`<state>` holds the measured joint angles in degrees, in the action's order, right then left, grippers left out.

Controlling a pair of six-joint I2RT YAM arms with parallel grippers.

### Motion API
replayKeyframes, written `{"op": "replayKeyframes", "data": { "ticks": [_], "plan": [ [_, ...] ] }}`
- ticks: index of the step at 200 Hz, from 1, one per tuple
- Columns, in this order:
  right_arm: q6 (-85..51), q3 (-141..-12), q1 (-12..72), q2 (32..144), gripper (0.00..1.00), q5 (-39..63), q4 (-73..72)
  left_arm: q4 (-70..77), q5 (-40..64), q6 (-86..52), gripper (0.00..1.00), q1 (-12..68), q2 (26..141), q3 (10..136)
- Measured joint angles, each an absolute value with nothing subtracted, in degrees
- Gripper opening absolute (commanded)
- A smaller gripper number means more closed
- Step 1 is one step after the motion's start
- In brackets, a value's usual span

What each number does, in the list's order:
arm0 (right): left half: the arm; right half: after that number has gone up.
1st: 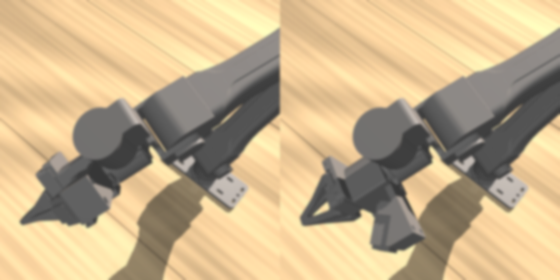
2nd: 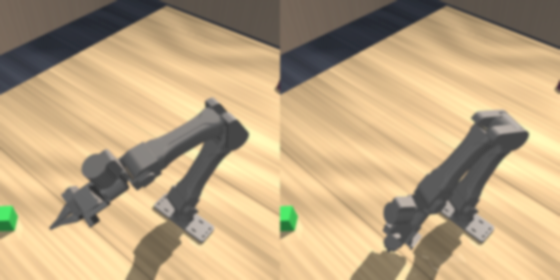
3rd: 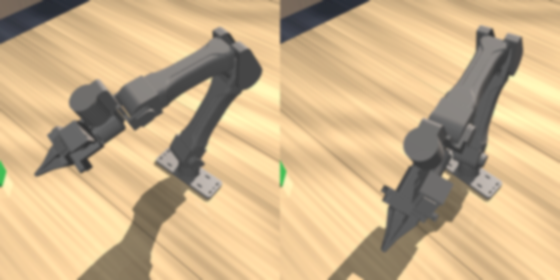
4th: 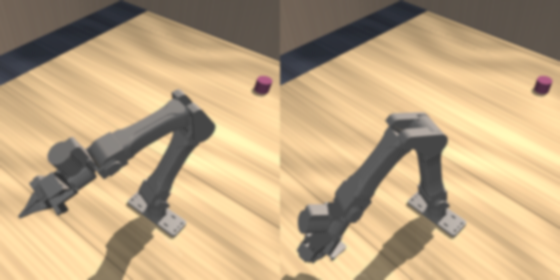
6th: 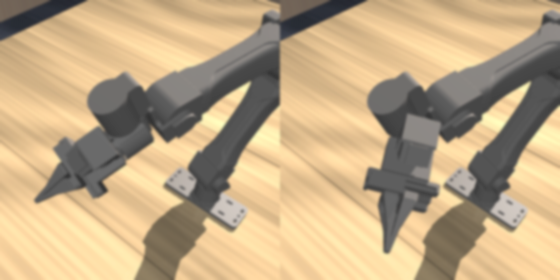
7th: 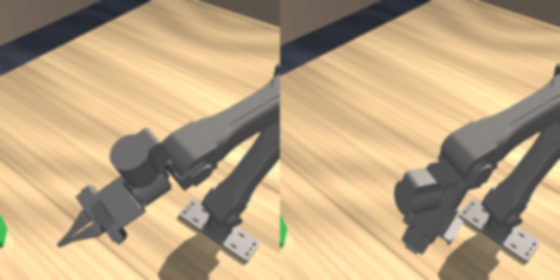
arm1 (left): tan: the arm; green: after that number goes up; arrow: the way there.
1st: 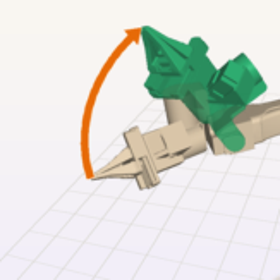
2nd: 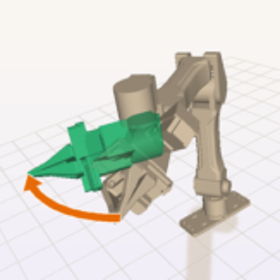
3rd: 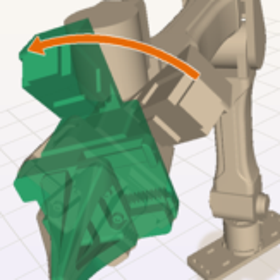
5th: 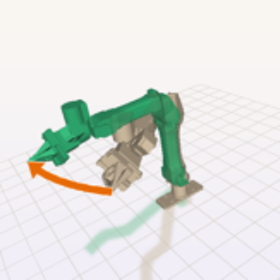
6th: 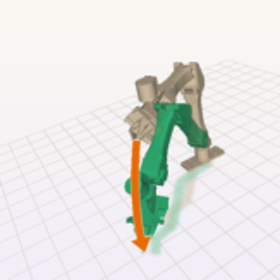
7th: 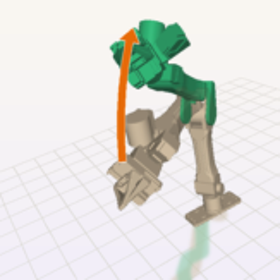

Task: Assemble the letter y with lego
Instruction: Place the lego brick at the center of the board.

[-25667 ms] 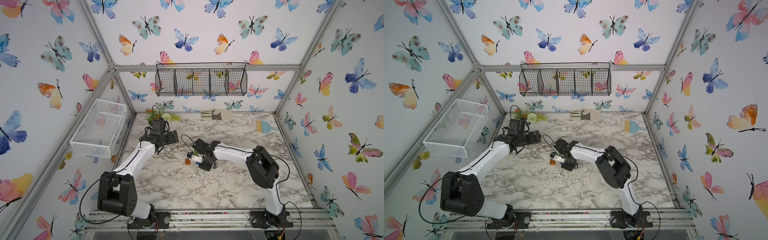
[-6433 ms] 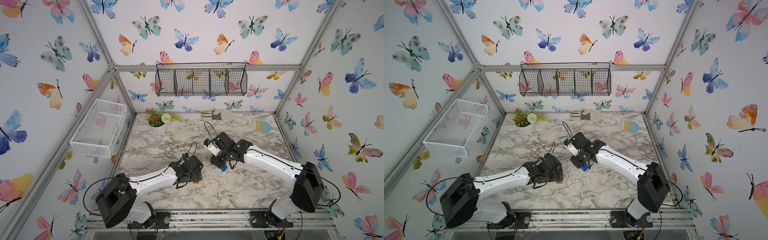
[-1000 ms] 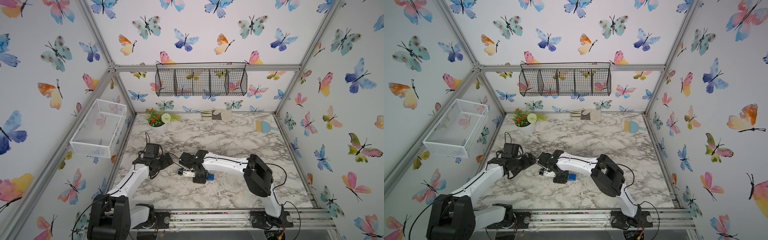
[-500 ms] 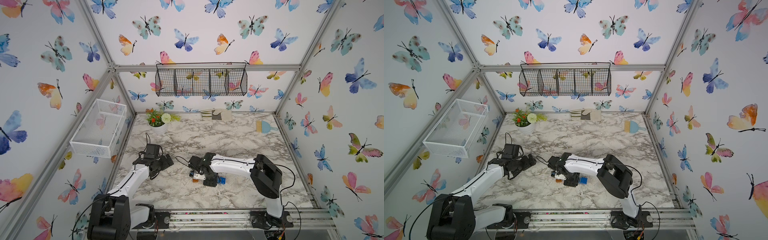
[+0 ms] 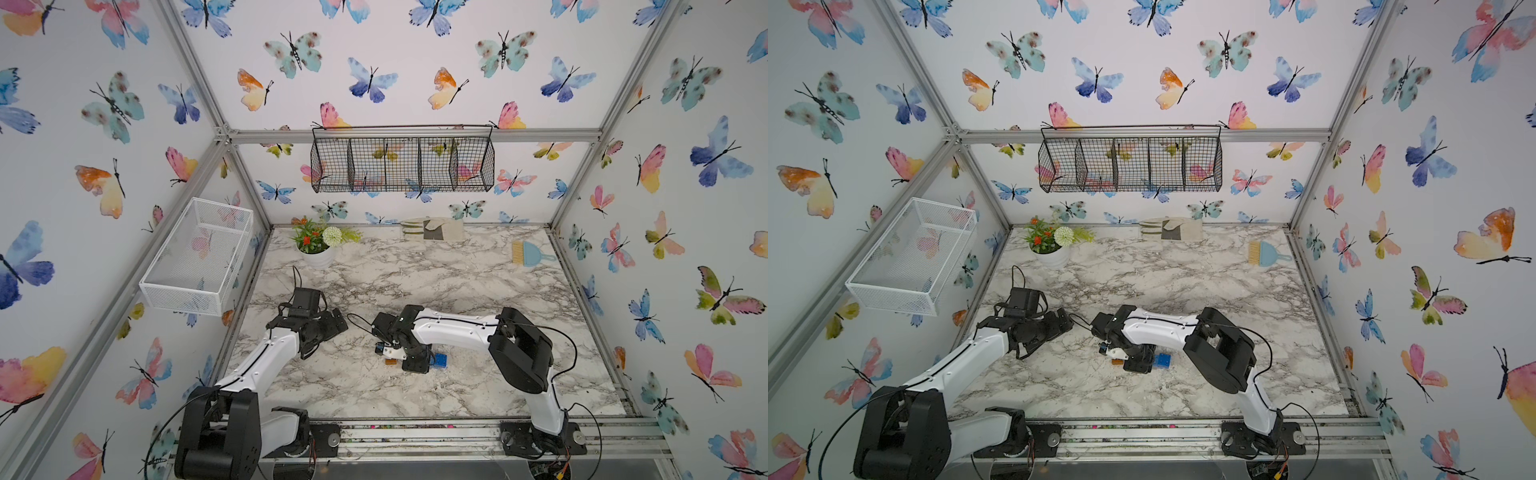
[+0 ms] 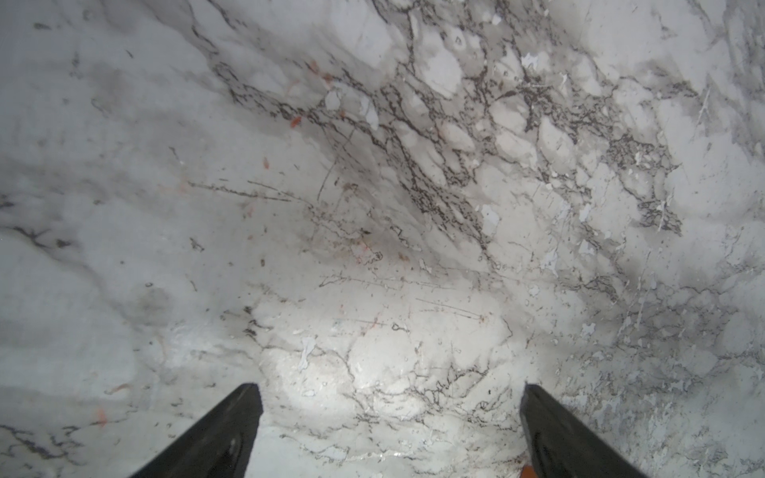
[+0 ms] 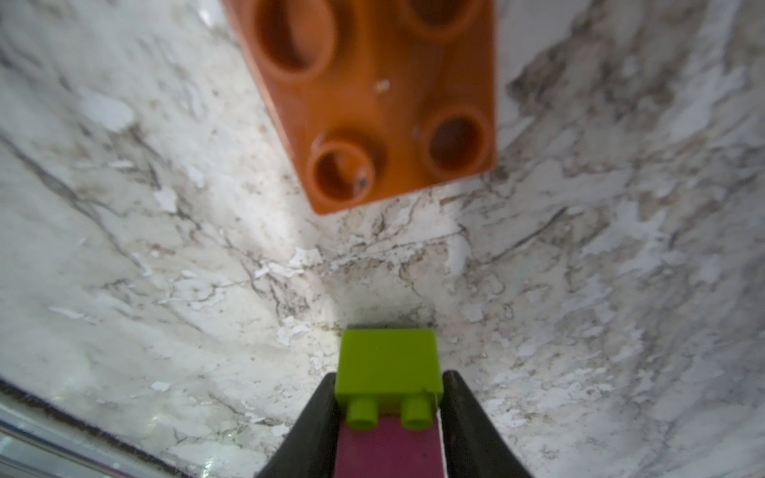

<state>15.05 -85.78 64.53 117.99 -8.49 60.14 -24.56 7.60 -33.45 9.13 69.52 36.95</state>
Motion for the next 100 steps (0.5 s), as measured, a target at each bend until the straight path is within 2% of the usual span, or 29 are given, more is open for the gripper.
{"op": "replayKeyframes", "data": {
  "ticks": [100],
  "plan": [
    [14.46, -85.41, 64.53, 116.44, 0.52, -7.22, 58.61, -24.49, 7.57, -33.45, 0.98, 9.74, 70.17, 38.04]
  ]
}}
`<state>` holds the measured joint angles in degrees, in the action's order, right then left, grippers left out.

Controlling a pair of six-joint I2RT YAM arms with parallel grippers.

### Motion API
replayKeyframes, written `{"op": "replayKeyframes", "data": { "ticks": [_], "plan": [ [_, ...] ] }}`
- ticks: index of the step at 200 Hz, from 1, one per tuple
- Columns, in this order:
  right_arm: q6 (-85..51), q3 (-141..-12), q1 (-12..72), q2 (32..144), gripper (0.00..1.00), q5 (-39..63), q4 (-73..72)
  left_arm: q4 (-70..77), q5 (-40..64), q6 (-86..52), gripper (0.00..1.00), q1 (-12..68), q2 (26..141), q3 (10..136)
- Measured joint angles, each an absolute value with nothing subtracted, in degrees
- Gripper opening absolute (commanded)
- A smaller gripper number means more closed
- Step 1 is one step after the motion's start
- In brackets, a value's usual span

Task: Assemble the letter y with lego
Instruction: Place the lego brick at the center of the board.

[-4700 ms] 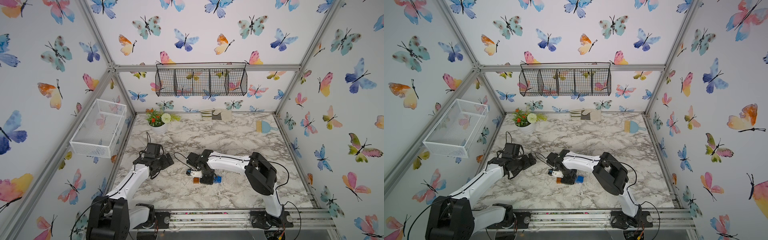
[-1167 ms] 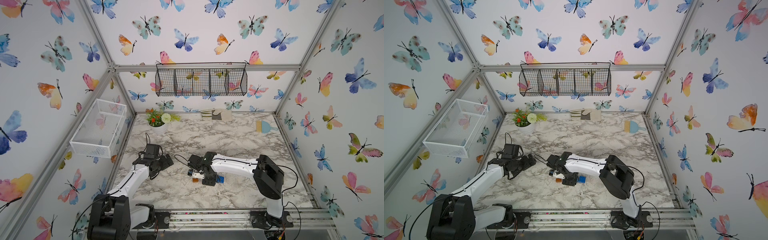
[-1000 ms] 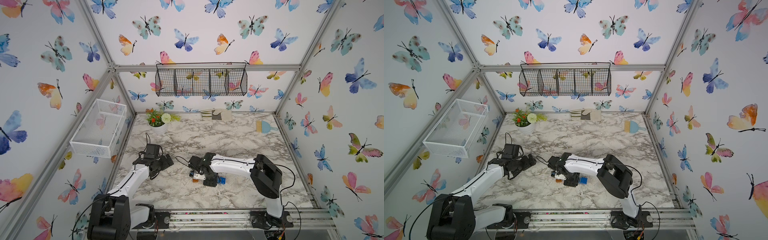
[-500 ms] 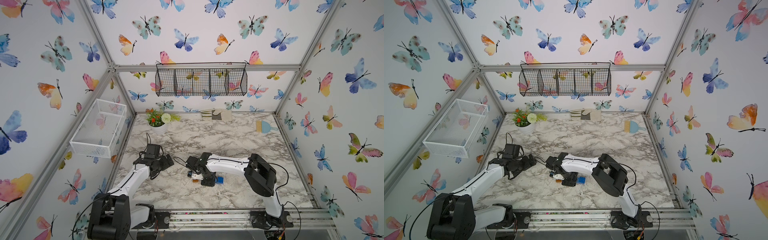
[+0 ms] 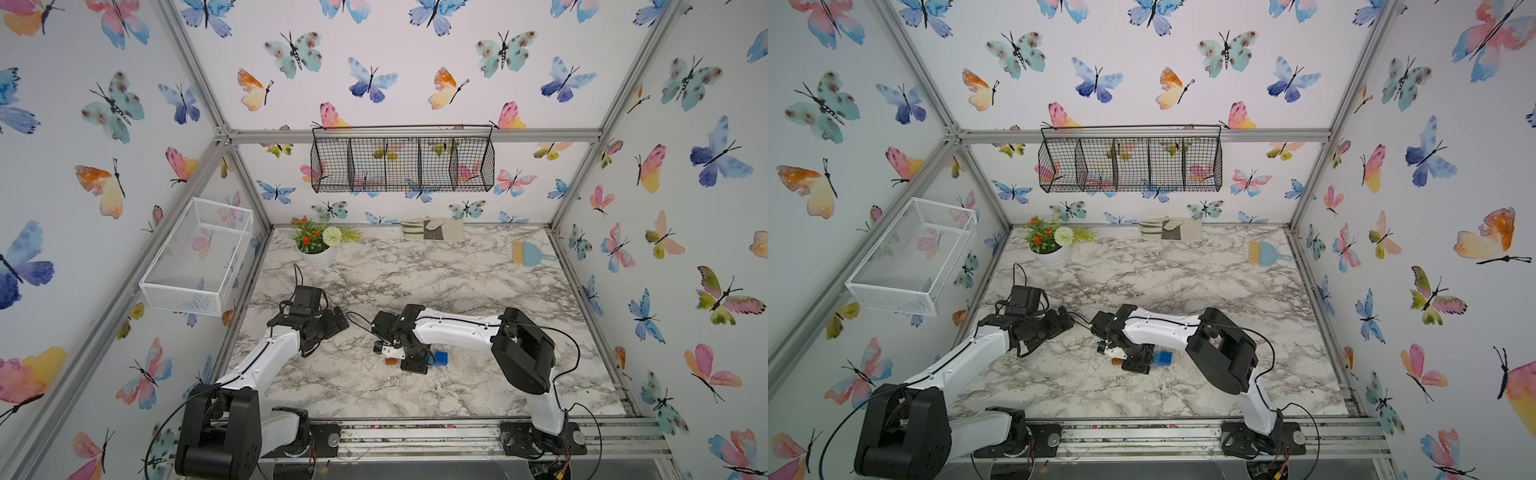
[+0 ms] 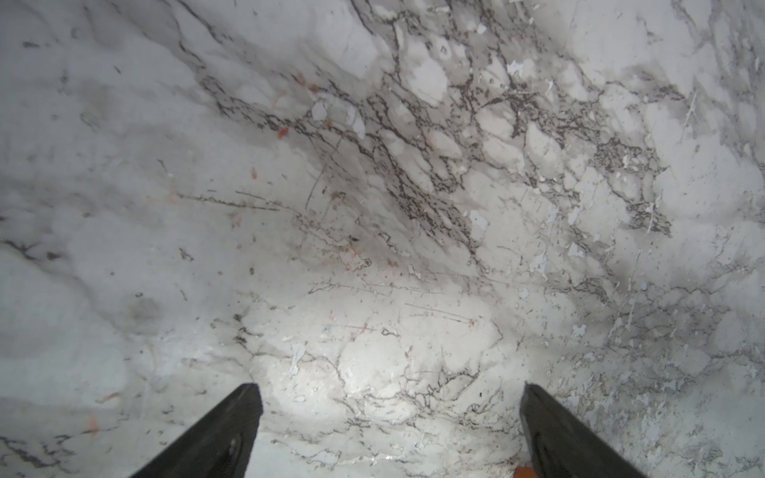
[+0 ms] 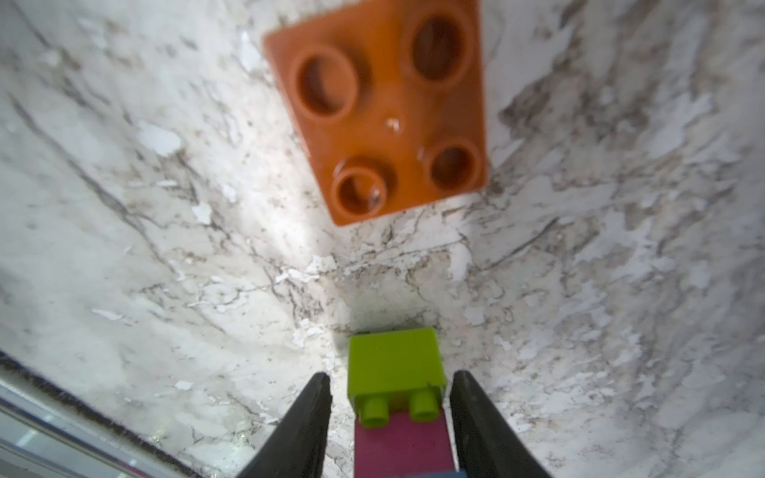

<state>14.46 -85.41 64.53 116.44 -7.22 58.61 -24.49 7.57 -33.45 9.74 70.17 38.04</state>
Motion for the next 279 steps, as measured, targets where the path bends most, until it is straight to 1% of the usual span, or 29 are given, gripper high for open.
{"op": "replayKeyframes", "data": {
  "ticks": [62, 83, 94, 110, 120, 140, 158, 161, 193, 215, 233, 279],
  "plan": [
    [14.02, -83.77, 64.05, 113.47, 0.53, -7.25, 57.47, -24.51, 7.6, -33.47, 0.98, 9.89, 70.3, 38.13],
    [13.04, -82.83, 63.81, 112.31, 0.56, -7.99, 55.75, -24.6, 7.57, -33.45, 0.98, 9.93, 70.3, 38.54],
    [12.01, -81.36, 63.26, 109.84, 0.58, -7.94, 53.63, -24.6, 7.57, -33.45, 0.98, 10.0, 70.3, 38.85],
    [10.72, -75.48, 61.06, 101.75, 0.6, -6.42, 46.83, -24.62, 7.55, -33.45, 0.98, 10.15, 70.3, 38.92],
    [9.87, -69.8, 59.09, 94.08, 0.63, -5.85, 41.6, -24.64, 7.57, -33.45, 0.98, 10.26, 70.32, 38.92],
    [8.03, -58.15, 55.81, 78.3, 0.65, -4.69, 30.83, -24.6, 7.57, -33.47, 0.98, 10.55, 70.41, 38.92],
    [6.42, -51.22, 55.48, 70.67, 0.64, -2.87, 24.91, -24.53, 7.55, -33.54, 0.98, 11.18, 70.67, 38.92],
    [6.02, -50.46, 55.48, 70.17, 0.62, -2.55, 24.34, -24.53, 7.55, -33.56, 0.98, 11.33, 70.72, 38.92],
    [2.13, -46.89, 55.33, 71.81, 0.63, 0.05, 22.22, -24.45, 7.55, -33.67, 0.98, 12.1, 71.26, 38.92],
    [-1.91, -46.06, 52.6, 71.72, 0.63, 3.05, 21.69, -24.45, 7.55, -33.69, 0.98, 12.12, 71.31, 38.92],
    [-6.09, -44.27, 51.07, 70.35, 0.63, 4.56, 19.99, -24.36, 7.55, -33.71, 0.98, 12.12, 71.31, 38.92],
    [-13.32, -39.51, 51.05, 66.87, 0.64, 9.74, 19.16, -23.68, 7.6, -33.87, 0.99, 12.12, 71.31, 38.92]
  ]
}}
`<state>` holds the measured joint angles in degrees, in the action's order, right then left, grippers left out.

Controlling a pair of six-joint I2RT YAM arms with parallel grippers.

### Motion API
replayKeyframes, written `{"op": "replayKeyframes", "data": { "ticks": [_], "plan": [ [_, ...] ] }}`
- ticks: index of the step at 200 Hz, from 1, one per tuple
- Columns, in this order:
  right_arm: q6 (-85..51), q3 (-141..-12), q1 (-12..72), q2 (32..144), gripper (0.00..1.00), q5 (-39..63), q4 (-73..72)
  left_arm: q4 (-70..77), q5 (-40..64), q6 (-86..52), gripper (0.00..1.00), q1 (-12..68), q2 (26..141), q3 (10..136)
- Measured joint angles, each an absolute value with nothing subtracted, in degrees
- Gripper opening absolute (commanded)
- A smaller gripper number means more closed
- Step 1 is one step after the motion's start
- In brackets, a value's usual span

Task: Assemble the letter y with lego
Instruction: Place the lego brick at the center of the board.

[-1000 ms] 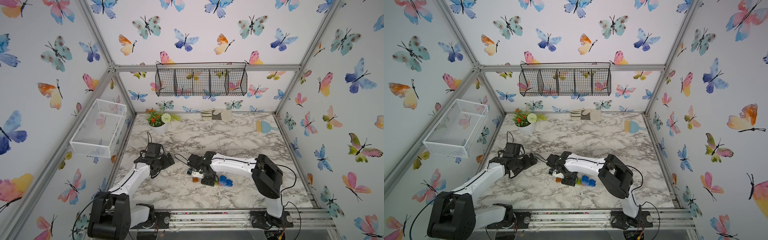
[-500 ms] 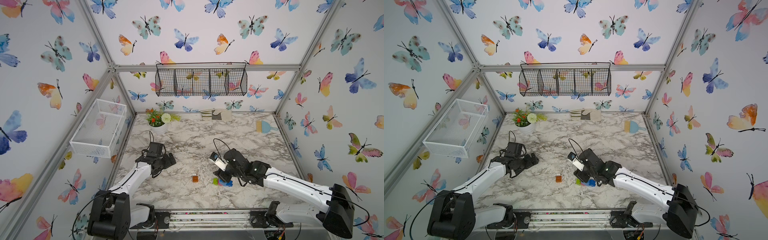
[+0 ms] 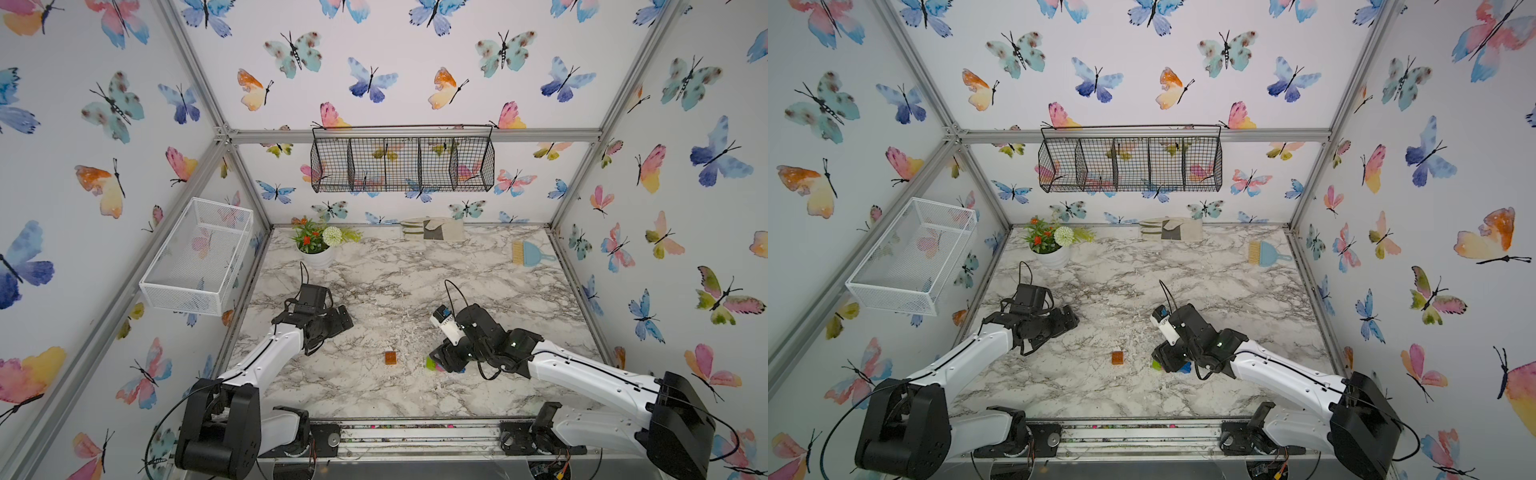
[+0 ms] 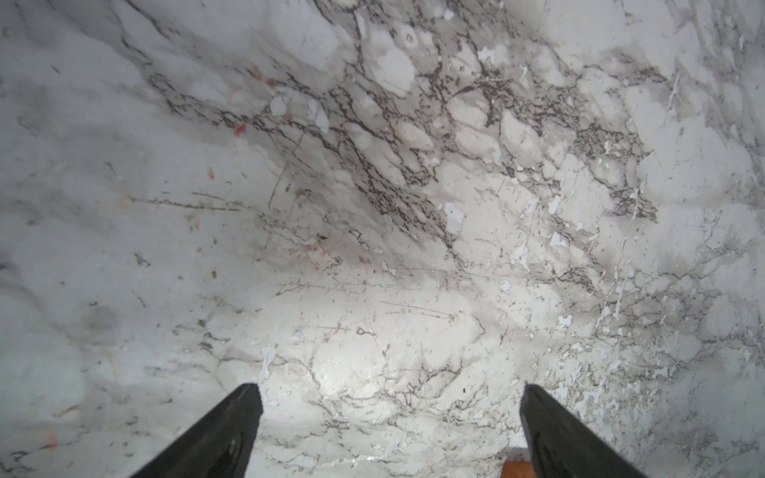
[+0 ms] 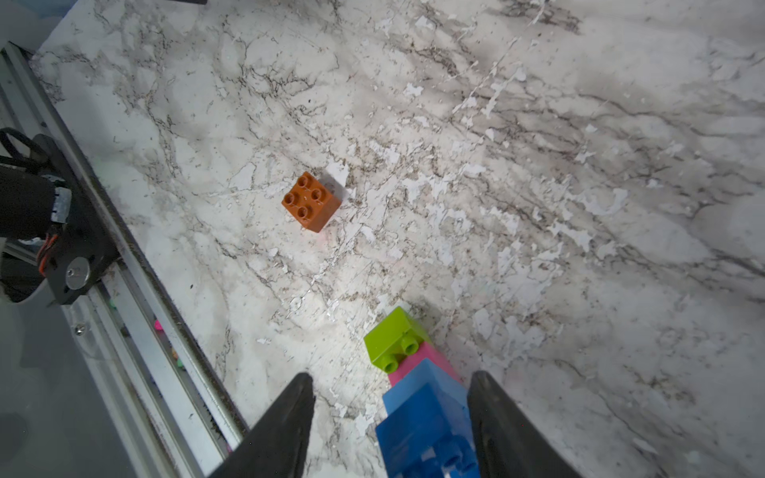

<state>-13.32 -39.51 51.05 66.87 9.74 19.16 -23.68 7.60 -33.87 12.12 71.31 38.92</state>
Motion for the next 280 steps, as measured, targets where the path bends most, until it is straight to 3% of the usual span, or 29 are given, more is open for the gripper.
{"op": "replayKeyframes", "data": {
  "ticks": [76, 143, 170, 201, 225, 252, 280],
  "plan": [
    [-14.7, -39.9, 51.05, 72.93, 0.63, 14.41, 22.28, -23.0, 7.6, -34.11, 0.98, 12.14, 71.33, 38.92],
    [-15.51, -40.4, 51.05, 66.61, 0.64, 12.95, 25.26, -22.96, 7.64, -34.39, 0.98, 12.51, 71.48, 38.89],
    [-16.62, -46.57, 51.09, 62.65, 0.58, 8.91, 28.62, -22.96, 7.62, -34.52, 0.98, 12.93, 71.53, 38.89],
    [-22.37, -62.17, 51.09, 67.05, 0.59, 1.78, 41.63, -23.31, 7.49, -33.87, 0.98, 15.0, 71.44, 38.92],
    [-27.29, -65.54, 51.09, 67.42, 0.62, -5.67, 48.05, -24.25, 5.78, -33.43, 0.99, 25.32, 71.37, 40.29],
    [-30.5, -65.52, 51.09, 61.08, 0.66, -12.05, 49.47, -22.09, 3.46, -32.8, 1.0, 44.88, 74.28, 43.07],
    [-31.86, -66.22, 51.07, 57.41, 0.69, -15.03, 49.3, -19.46, -0.89, -28.91, 0.94, 60.1, 79.77, 44.27]
  ]
}}
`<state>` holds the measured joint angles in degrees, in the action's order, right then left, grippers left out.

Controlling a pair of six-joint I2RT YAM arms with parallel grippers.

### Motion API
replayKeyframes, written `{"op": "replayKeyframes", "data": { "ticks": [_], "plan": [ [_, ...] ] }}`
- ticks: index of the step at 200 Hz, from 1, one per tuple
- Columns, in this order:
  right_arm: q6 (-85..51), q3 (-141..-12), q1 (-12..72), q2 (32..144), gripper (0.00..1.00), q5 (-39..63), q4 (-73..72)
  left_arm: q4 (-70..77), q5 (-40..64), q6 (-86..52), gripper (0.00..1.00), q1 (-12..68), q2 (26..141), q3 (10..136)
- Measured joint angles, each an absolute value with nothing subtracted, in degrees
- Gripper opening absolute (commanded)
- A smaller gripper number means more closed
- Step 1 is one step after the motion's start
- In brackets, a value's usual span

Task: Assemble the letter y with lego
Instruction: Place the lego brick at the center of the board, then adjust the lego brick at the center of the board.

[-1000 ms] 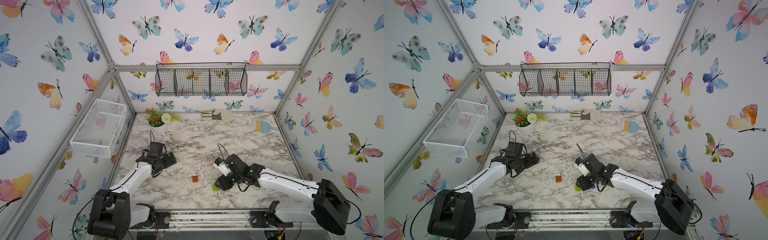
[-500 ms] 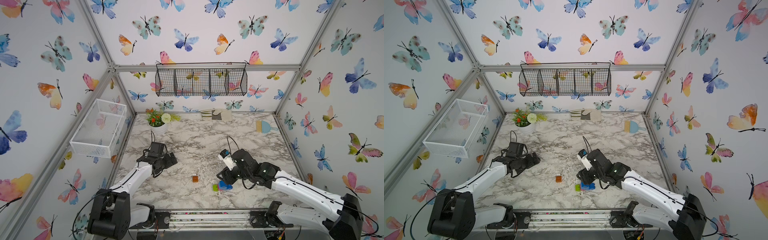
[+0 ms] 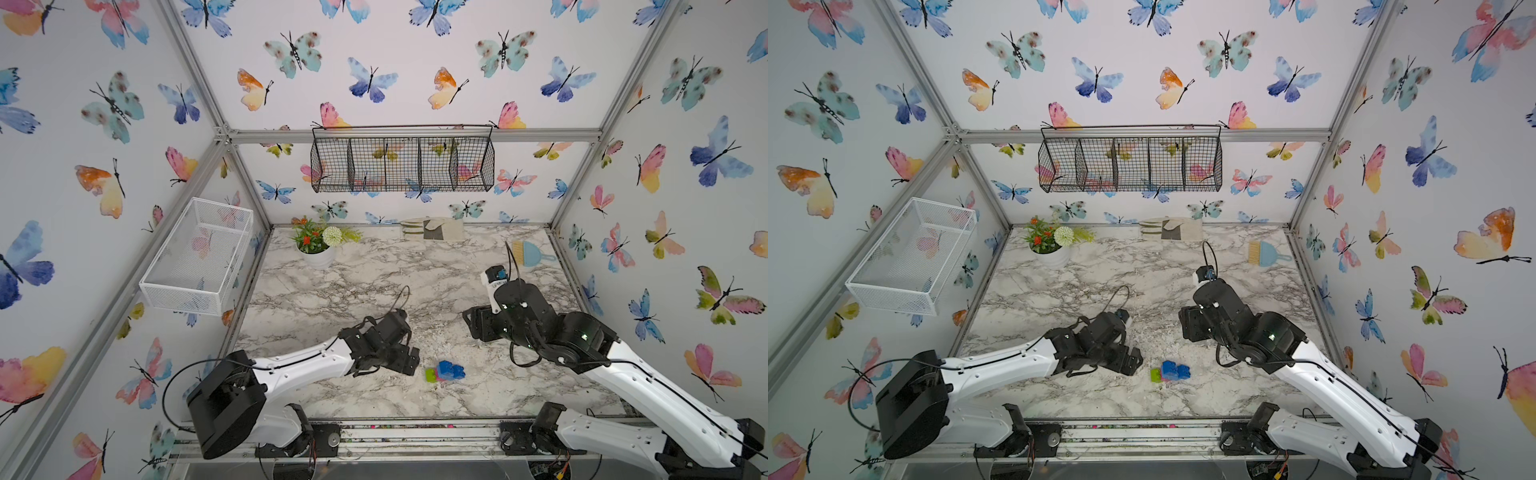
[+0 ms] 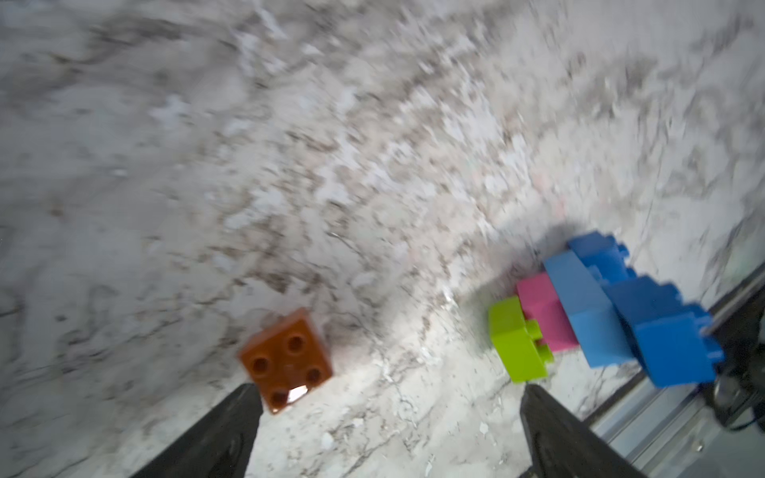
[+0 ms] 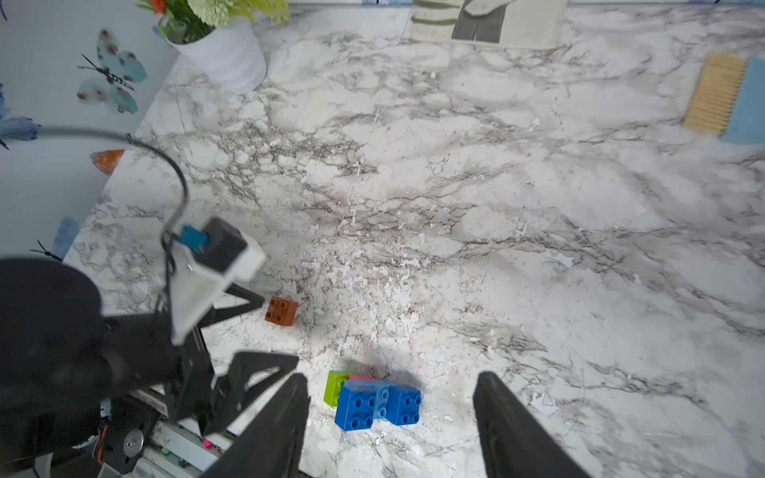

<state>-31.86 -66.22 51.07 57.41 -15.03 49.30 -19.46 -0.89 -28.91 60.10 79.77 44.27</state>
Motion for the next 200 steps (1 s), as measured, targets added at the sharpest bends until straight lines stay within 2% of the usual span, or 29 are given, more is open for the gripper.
{"op": "replayKeyframes", "data": {
  "ticks": [12, 25, 32, 64, 111, 142, 200],
  "plan": [
    [-32.08, -66.17, 51.07, 57.63, 0.69, -15.09, 49.3, -18.61, -4.32, -27.03, 0.82, 65.58, 81.73, 44.97],
    [-32.23, -65.45, 51.07, 58.63, 0.69, -14.98, 48.71, -17.3, -7.38, -25.26, 0.8, 68.86, 82.26, 45.01],
    [-32.36, -64.69, 51.07, 58.81, 0.69, -14.9, 48.42, -16.45, -8.51, -24.32, 0.72, 69.6, 82.24, 44.88],
    [-32.38, -62.39, 51.07, 58.33, 0.7, -14.31, 48.23, -8.78, -11.73, -19.79, 0.6, 70.02, 82.19, 41.67],
    [-32.53, -62.39, 51.07, 57.6, 0.71, -14.39, 48.16, -3.22, -8.58, -13.82, 0.43, 69.97, 82.3, 41.01],
    [-32.64, -62.39, 51.07, 56.38, 0.71, -14.79, 48.16, -1.98, -3.38, -11.73, 0.19, 70.0, 82.35, 41.01],
    [-32.97, -62.39, 51.07, 56.36, 0.71, -14.76, 48.16, -4.21, 0.21, -13.13, 0.18, 75.42, 83.9, 41.56]
  ]
}}
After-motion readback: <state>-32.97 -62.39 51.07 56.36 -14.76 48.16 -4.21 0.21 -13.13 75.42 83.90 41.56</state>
